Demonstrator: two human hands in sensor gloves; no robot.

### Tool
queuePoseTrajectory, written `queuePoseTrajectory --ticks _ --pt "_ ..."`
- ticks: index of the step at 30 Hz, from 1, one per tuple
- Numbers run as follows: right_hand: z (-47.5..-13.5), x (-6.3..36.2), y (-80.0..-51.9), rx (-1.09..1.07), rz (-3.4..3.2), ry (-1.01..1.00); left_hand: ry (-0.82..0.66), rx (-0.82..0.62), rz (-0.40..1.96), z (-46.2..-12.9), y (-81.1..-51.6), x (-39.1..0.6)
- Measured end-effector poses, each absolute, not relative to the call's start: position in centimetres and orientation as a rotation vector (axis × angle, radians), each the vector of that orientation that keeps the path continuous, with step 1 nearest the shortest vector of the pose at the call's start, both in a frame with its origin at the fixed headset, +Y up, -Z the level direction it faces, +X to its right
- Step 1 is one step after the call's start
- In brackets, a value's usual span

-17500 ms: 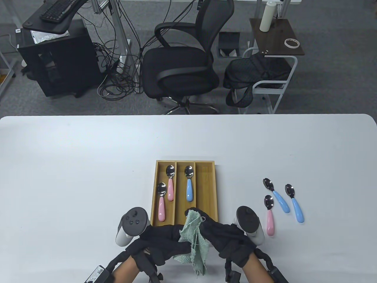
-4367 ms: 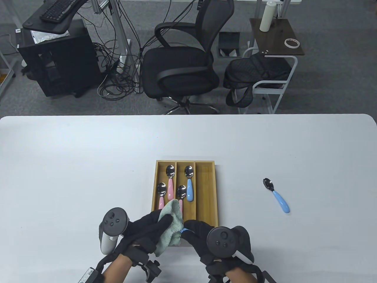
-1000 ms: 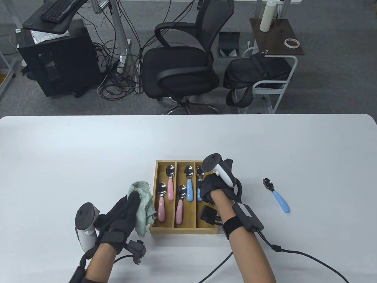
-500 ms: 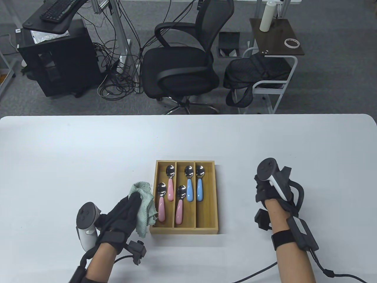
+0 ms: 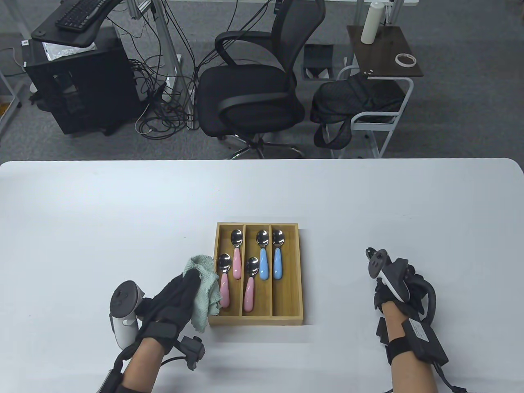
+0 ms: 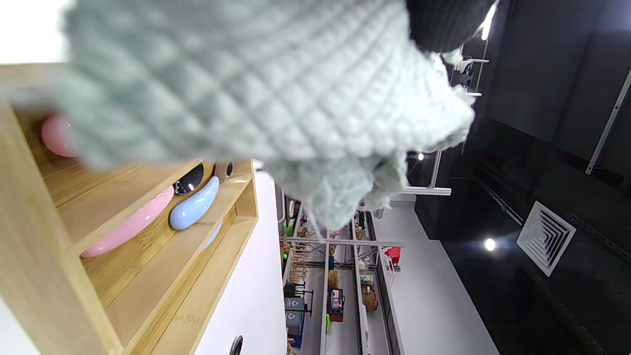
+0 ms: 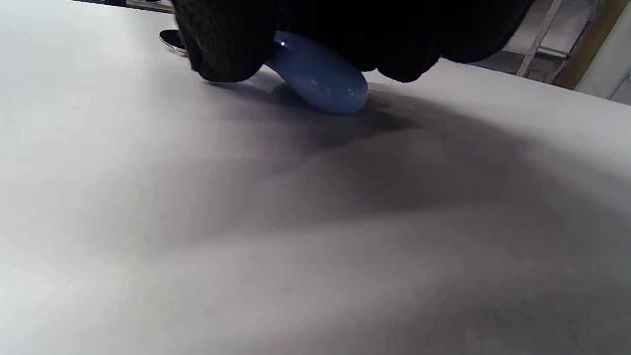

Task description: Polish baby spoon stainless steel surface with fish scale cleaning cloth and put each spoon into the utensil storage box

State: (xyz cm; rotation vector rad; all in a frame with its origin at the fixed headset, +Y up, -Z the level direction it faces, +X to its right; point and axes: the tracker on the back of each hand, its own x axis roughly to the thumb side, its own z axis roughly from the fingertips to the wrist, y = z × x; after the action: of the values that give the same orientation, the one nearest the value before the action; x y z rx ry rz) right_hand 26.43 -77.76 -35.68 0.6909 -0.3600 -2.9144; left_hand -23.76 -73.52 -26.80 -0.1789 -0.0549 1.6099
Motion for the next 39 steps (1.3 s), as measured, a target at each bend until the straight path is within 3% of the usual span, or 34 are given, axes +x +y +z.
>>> queuePoseTrajectory --ticks 3,7,10,14,15,18,22,24,35,39 --pt "-35.6 26.2 -77.6 0.683 -3.002 -0.474 -0.068 -0.188 1.612 -26.8 -73.5 -23.6" --pt "-35.0 24.6 -76.0 0.589 -3.123 -0.290 -0.092 -0.193 1.614 -26.8 -73.4 -23.3" --pt "-34.0 21.8 -73.0 0.427 -3.324 -0.249 -0.123 -0.208 1.598 -26.8 -73.5 -22.9" --pt "-31.3 16.9 -69.7 -0.013 -3.712 -0.234 -0.148 -0.226 1.580 -26.8 -73.5 -22.5" --pt "-30.2 15.1 -69.0 -0.209 -3.762 -0.244 -0.154 -0.229 1.578 -26.8 -73.5 -22.4" --pt "-27.5 10.9 -68.0 -0.557 -3.724 -0.170 -0.177 -0.237 1.575 -26.7 -73.6 -22.3" --pt "-25.3 7.7 -68.0 -0.715 -3.639 0.086 -0.246 -0.270 1.548 -26.7 -73.5 -21.9" --pt "-24.8 7.1 -68.4 -0.786 -3.655 0.098 -0.283 -0.283 1.521 -26.7 -73.4 -21.7" --pt "-23.7 6.4 -70.4 -0.934 -3.663 -0.101 -0.362 -0.326 1.425 -26.5 -73.5 -19.9" --pt "-22.9 6.2 -71.3 -1.027 -3.656 -0.343 -0.379 -0.292 1.377 -26.2 -73.3 -19.4"
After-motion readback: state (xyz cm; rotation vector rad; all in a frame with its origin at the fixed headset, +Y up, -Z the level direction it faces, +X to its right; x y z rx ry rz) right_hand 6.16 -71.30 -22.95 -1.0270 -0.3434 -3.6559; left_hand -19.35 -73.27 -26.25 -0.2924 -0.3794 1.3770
